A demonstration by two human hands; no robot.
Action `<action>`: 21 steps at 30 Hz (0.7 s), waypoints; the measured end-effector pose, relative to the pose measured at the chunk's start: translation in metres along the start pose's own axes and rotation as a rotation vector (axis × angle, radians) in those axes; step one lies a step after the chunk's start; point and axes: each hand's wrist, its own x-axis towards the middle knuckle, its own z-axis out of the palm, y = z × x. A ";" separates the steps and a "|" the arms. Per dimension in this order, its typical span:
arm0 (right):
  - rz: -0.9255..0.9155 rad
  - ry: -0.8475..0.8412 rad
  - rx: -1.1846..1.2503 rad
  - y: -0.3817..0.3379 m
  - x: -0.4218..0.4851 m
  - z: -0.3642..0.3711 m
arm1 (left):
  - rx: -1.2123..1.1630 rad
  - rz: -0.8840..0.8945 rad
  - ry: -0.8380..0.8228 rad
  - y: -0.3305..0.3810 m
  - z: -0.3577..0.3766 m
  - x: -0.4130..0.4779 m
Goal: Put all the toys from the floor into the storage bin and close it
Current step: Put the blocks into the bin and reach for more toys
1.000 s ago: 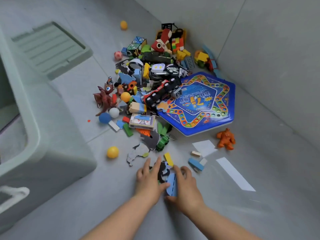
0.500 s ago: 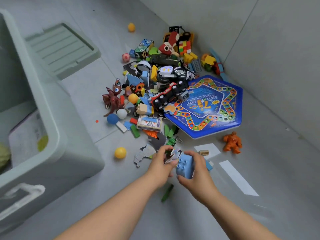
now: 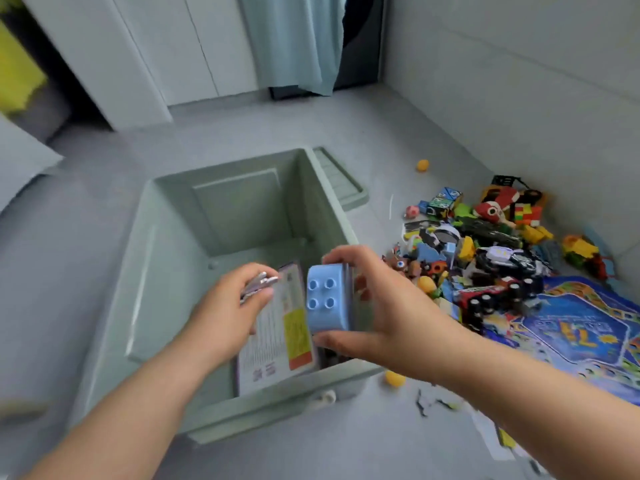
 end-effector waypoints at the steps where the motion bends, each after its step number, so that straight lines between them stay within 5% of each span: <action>1: -0.004 -0.020 -0.080 -0.005 0.015 0.015 | 0.067 -0.080 -0.041 -0.022 -0.003 0.002; 6: 0.158 -0.208 -0.421 0.014 0.055 0.068 | 0.198 -0.231 -0.223 -0.058 -0.001 -0.006; 12: 0.091 -0.028 -0.151 0.033 0.002 0.023 | -0.331 0.090 -0.150 0.008 0.022 -0.024; 15: 0.182 0.153 -0.070 0.075 -0.055 -0.021 | -0.631 0.207 -0.376 0.058 0.071 -0.031; 17: 0.338 0.219 -0.093 0.121 -0.098 -0.034 | -0.621 0.197 -0.602 0.080 0.118 -0.035; 21: 0.730 -0.026 -0.196 0.207 -0.186 -0.001 | -0.265 0.027 -0.903 0.061 0.238 -0.032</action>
